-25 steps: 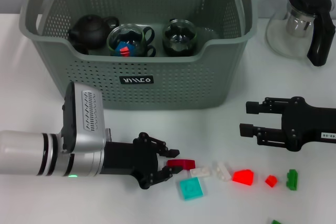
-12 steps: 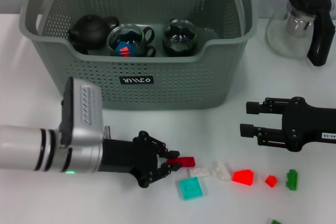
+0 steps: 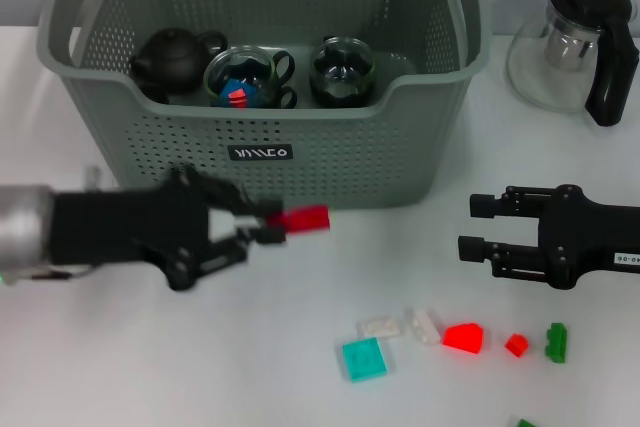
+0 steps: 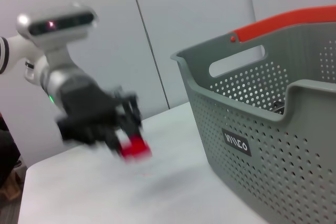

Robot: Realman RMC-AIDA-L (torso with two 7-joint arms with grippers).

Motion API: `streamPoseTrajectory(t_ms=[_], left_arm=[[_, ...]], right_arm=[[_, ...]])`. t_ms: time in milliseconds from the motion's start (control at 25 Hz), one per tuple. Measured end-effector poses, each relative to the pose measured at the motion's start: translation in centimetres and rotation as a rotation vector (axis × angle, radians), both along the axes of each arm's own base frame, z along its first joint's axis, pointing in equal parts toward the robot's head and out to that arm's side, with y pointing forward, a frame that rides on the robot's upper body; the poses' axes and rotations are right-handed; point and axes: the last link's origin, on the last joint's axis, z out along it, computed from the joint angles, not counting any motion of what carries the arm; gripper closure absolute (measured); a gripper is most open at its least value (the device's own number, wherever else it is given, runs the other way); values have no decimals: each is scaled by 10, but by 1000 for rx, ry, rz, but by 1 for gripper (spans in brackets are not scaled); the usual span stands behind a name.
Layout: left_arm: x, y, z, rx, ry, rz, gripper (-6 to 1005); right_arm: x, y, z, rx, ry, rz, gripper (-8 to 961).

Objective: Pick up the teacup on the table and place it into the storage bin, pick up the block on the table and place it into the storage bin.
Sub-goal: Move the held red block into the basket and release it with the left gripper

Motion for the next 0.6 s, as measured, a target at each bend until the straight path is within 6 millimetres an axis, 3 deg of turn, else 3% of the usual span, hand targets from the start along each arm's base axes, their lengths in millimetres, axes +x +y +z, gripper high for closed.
streamPoseTrajectory(t_ms=[80, 120, 280, 440, 600], left_arm=[[4, -1, 10, 4, -46, -16, 801], [14, 3, 34, 29, -141, -36, 800], [30, 20, 62, 93, -221, -37, 794], [59, 60, 98, 210, -225, 28, 789], [74, 102, 109, 279, -57, 193, 783]], right_arm=[[0, 0, 0, 0, 0, 0, 301], [0, 0, 0, 0, 0, 1, 301], [0, 0, 0, -4, 0, 3, 300], [0, -1, 0, -8, -2, 5, 301], [0, -3, 1, -15, 4, 7, 301]])
